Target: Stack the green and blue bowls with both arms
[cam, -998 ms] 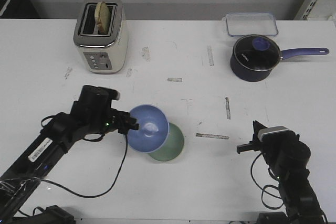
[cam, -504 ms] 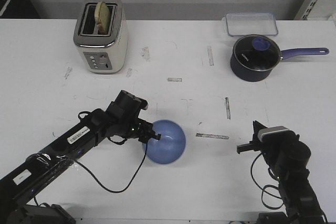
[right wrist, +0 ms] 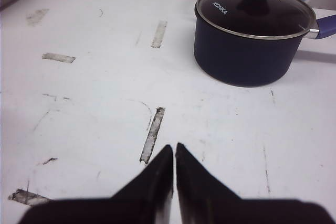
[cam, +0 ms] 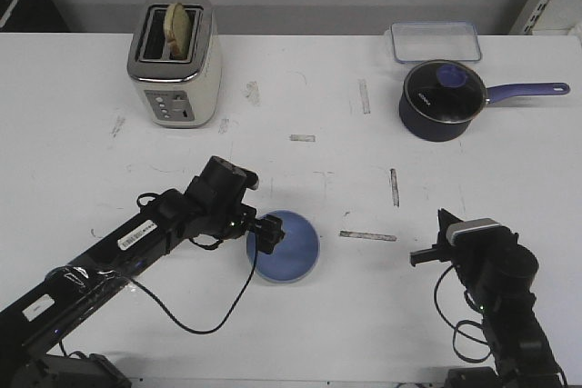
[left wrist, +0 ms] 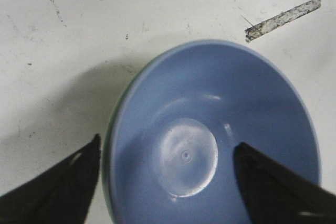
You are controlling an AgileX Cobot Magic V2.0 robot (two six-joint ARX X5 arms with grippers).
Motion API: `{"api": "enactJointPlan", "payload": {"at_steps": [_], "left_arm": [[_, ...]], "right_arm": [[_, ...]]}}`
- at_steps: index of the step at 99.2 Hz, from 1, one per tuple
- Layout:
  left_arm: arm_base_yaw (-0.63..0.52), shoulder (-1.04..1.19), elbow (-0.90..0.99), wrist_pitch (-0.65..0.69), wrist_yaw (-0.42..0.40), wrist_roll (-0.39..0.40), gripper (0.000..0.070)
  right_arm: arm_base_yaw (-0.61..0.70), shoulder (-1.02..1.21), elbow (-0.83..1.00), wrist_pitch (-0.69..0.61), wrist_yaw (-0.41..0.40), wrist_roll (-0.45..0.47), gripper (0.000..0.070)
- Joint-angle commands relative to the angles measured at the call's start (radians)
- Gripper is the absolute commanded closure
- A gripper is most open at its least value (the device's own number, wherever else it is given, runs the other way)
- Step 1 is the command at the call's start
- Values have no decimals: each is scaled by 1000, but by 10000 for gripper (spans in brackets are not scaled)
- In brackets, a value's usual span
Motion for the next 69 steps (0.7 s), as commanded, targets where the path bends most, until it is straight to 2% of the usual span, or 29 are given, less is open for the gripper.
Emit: {"api": "enactJointPlan", "payload": {"at_steps": [1, 27, 34, 42, 61, 69], "left_arm": [[-8, 10, 45, 6, 3, -1, 1], [17, -11, 189, -46, 0, 11, 9], [33, -25, 230, -59, -12, 13, 36], [59, -49, 265, -81, -13, 33, 160], [159, -138, 282, -119, -18, 119, 580], [213, -175, 282, -168, -55, 172, 700]], "right_arm": [[2, 5, 8, 9, -2, -4, 700], [2, 5, 8, 9, -2, -4, 700], [2, 5, 8, 9, -2, -4, 700], [2, 5, 8, 10, -2, -4, 700], [2, 4, 8, 10, -2, -5, 700], [2, 4, 8, 10, -2, -5, 700]]}}
